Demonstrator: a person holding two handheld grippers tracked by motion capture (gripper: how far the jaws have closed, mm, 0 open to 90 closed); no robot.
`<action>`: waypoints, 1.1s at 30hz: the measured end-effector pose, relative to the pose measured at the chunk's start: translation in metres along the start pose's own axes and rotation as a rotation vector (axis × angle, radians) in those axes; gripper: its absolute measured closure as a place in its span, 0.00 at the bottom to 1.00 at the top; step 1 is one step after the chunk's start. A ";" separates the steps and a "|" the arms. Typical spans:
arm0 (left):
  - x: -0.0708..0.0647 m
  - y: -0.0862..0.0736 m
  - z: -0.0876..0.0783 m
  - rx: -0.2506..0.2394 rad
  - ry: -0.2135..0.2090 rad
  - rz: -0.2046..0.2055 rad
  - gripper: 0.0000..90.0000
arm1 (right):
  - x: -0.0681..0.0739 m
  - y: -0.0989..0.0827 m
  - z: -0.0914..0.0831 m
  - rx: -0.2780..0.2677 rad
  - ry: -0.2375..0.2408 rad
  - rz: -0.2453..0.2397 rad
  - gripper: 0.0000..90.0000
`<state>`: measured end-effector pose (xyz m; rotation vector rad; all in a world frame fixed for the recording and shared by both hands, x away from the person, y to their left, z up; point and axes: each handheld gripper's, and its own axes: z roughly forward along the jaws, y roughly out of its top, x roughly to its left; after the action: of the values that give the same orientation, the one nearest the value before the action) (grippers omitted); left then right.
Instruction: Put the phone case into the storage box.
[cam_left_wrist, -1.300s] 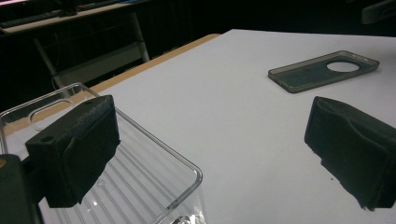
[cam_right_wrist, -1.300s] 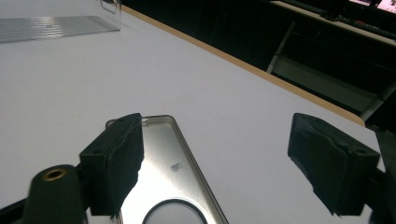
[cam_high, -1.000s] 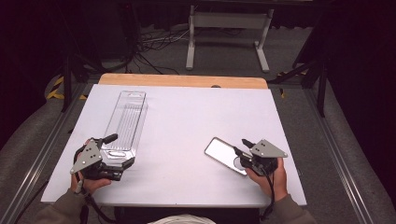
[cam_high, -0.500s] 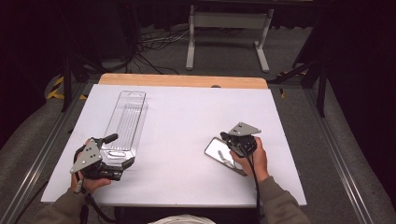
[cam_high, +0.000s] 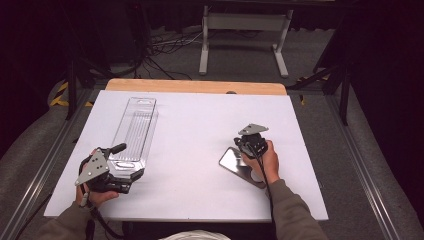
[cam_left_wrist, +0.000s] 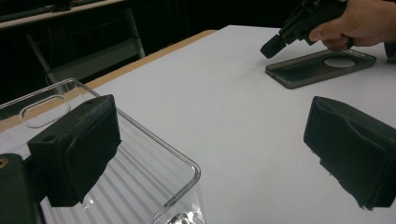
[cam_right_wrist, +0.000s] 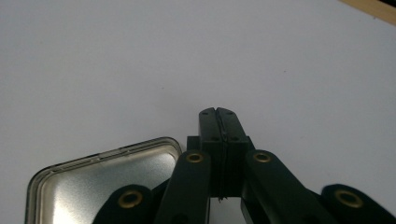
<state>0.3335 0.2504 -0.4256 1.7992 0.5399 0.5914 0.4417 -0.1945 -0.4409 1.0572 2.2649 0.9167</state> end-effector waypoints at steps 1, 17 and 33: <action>0.000 0.000 0.000 0.003 0.000 0.003 0.05 | 0.000 0.000 0.003 0.020 -0.008 -0.010 1.00; 0.000 0.000 0.002 0.012 0.000 0.006 0.05 | 0.011 0.002 0.012 0.090 0.036 -0.028 1.00; -0.001 -0.001 0.005 0.023 -0.005 0.001 0.05 | 0.034 0.001 0.005 0.100 0.167 -0.077 1.00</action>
<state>0.3361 0.2466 -0.4281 1.8227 0.5442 0.5831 0.4251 -0.1648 -0.4480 0.9596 2.4930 0.8980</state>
